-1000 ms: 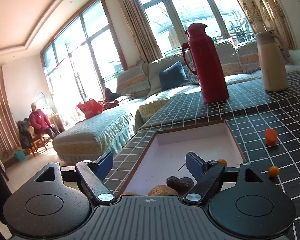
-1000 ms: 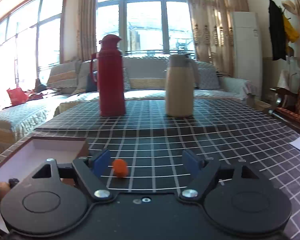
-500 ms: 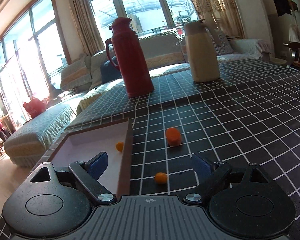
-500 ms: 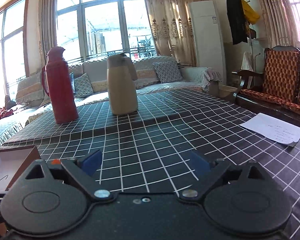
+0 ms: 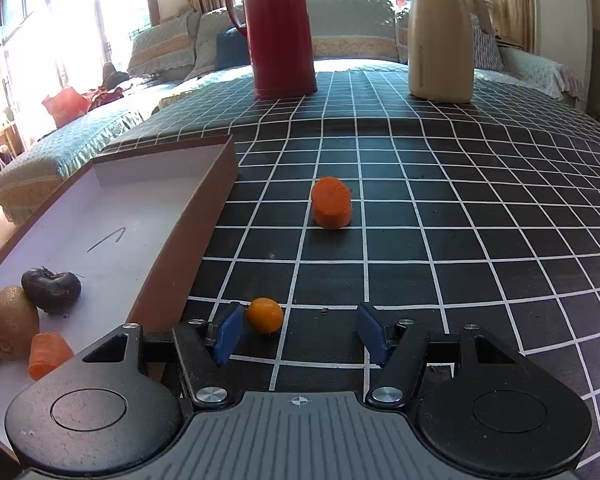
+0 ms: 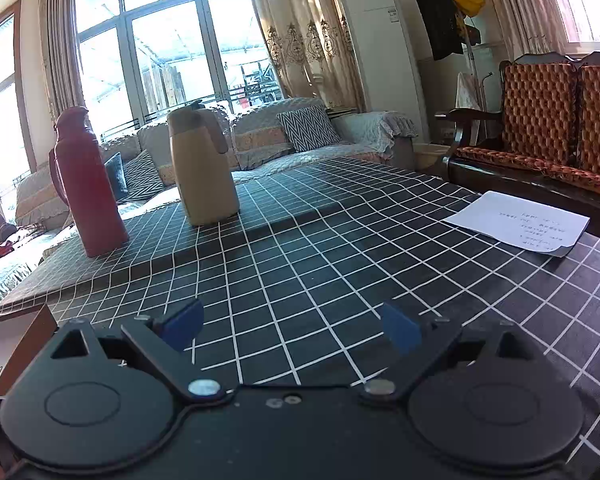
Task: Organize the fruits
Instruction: 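Grasp another orange kumquat with the left gripper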
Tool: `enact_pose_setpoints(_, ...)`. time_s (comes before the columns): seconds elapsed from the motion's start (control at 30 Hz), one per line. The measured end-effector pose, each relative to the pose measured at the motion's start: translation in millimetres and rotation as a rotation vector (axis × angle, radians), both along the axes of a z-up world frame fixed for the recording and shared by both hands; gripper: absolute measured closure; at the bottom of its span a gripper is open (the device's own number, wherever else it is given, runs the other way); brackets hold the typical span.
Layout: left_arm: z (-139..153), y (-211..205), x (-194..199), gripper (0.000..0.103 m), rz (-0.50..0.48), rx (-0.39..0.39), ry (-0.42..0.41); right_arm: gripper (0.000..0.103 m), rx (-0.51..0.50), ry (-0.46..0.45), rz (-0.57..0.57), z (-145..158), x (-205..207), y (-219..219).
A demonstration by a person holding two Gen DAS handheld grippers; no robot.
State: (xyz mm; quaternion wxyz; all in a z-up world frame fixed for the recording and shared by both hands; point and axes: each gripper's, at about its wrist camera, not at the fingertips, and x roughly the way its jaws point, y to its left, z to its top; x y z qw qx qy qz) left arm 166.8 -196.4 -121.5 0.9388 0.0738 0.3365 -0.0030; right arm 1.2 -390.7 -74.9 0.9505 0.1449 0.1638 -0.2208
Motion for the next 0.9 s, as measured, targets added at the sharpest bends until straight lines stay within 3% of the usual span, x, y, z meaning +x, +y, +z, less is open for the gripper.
enact_pose_setpoints(0.1, -1.6, -2.1, 0.3, 0.040, -0.003, 0.014, -0.017, 0.008, 0.008, 0.009, 0.014, -1.2, 4.7, 2.6)
enact_pose_setpoints(0.2, -1.3, 3.3, 0.3, 0.043, 0.003, -0.029, -0.012, 0.008, 0.001, 0.014, 0.027, -1.4, 7.1, 6.7)
enact_pose_setpoints(0.27, -0.5, 4.7, -1.6, 0.067, -0.016, -0.075, -0.006, 0.008, -0.002, 0.014, 0.035, -1.0, 8.5, 7.8)
enact_pose_setpoints(0.33, -0.9, 5.5, -5.0, 0.082, -0.019, -0.100, -0.007, 0.008, 0.001, 0.012, 0.038, -0.7, 9.7, 8.5)
enact_pose_setpoints(0.77, 5.9, 9.4, -20.2, 0.083, -0.014, -0.058, -0.106, 0.008, 0.033, 0.018, 0.048, -2.5, 12.2, 6.6)
enact_pose_setpoints(0.9, 21.8, 27.3, -22.5, 0.083, 0.023, -0.066, -0.145, 0.008, 0.046, 0.007, 0.052, -0.6, 14.9, 8.9)
